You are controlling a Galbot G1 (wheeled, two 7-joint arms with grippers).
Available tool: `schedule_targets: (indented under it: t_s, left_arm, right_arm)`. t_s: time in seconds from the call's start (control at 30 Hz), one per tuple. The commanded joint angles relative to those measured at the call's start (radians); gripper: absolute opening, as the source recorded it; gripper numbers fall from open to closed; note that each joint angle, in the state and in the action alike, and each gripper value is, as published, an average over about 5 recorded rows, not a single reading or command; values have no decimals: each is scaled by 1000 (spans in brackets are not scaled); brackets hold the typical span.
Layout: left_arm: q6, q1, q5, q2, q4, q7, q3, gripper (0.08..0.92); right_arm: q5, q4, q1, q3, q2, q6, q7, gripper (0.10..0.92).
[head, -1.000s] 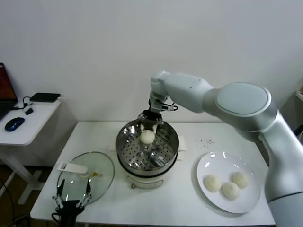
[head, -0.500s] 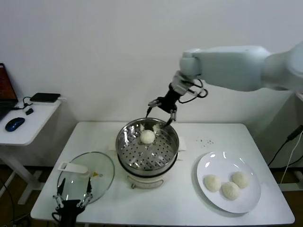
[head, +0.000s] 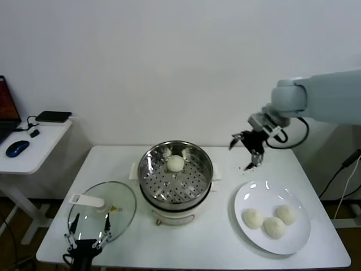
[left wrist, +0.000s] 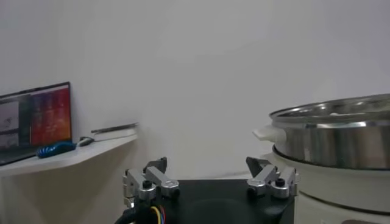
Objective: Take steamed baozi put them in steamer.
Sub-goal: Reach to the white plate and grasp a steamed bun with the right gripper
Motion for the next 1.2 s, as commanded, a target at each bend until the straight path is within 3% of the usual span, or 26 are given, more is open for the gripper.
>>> schedule_targets:
  t_s: [0.03,0.33,0.63,0.83,1.2]
  left_arm:
    - [-8,0,3,2,10,0,-1,823]
    - [-11,-4,7,1,21,-2,-7,823]
    - [-15,-5,18,-6,33,-3,-7,823]
    - [-13,-2,20,-8,29,-3,-11,823]
    - [-10,0,21,-11,26,-4,-16,823]
  right_arm:
    - [3,183,-28,-99,-141,-333,47,823]
    - [-74,106,-361,107,-273,-388,134,823]
    - [-194,-31,-652,356,-292,-356,186,823]
    - [-262,-130,-730,424,-261,-314,176,823]
    - [-263,-148,-750,449,-241,-323,166,823]
